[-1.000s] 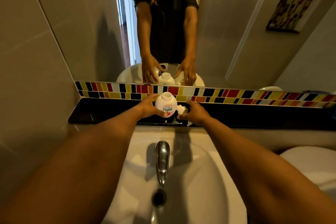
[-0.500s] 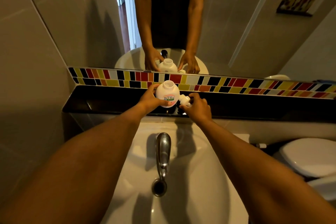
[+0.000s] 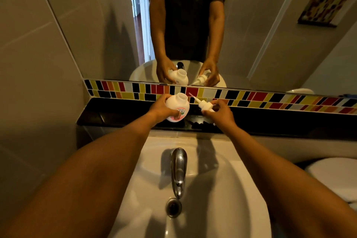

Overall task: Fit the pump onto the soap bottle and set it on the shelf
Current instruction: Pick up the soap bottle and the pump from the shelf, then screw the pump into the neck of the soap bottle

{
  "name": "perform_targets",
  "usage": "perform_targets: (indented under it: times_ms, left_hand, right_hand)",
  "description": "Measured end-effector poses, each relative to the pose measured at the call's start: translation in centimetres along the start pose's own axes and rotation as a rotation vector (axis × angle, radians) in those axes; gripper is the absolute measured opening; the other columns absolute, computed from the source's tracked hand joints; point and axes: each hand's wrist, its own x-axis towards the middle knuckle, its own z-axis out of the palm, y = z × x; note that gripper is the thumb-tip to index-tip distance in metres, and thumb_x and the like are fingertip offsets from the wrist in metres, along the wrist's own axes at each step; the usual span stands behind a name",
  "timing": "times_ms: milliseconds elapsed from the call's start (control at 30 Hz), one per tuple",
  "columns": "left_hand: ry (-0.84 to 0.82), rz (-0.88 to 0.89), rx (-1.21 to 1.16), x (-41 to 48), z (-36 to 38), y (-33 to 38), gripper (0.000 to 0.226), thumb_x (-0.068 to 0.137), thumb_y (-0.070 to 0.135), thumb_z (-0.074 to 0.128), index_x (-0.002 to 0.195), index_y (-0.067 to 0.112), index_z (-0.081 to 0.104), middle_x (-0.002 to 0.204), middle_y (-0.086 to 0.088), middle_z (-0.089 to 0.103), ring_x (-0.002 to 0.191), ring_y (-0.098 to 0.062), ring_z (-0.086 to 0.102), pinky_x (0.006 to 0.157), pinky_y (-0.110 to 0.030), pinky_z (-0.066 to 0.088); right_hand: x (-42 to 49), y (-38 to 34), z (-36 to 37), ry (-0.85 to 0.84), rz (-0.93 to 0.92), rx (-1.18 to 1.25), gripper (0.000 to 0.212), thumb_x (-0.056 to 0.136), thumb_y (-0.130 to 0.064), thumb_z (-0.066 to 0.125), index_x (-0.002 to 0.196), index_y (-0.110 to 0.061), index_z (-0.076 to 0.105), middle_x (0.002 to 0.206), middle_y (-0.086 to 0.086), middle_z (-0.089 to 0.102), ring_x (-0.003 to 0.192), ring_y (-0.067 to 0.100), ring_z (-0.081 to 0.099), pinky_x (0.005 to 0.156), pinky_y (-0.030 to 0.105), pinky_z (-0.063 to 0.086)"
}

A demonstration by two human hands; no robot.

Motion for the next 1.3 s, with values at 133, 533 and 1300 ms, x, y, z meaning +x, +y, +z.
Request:
perform_targets:
  times_ms: [133,533,1300]
  left_hand:
    - [0.016,-0.003,0.159,-0.6,-2.6,0.6,0.074,0.067,0.012,0.083,0.130,0.021,0.047,0.133,-0.011,0.052,0.123,-0.033,0.051,0.099,-0.049,0.050]
    - [-0.064,0.122,0.465,-4.5,-4.8,4.7,0.078,0.065,0.016,0.085,0.134,0.022,0.049,0.136,-0.010,0.050,0.123,-0.033,0.051,0.102,-0.050,0.047]
    - [-0.199,0.122,0.375,-7.7,-4.7,6.9,0.059,0.070,0.021,0.083,0.123,0.015,0.059,0.122,-0.009,0.066,0.113,-0.028,0.063,0.096,-0.044,0.053]
  right_hand:
    - [-0.4,-1.9,-1.8,-0.070,-0.132,-0.075,0.046,0.077,-0.015,0.080,0.116,-0.016,0.056,0.121,0.008,0.060,0.106,0.022,0.058,0.082,0.031,0.051]
    - [-4.6,-7.0,-2.4,-0.144,-0.407,-0.475,0.051,0.077,-0.024,0.079,0.121,-0.034,0.054,0.127,0.008,0.055,0.112,0.030,0.056,0.096,0.047,0.050]
    - [-7.6,-9.2,-4.7,-0.244,-0.471,-0.378,0.067,0.079,-0.023,0.079,0.140,-0.025,0.052,0.147,0.009,0.039,0.135,0.032,0.039,0.109,0.043,0.039]
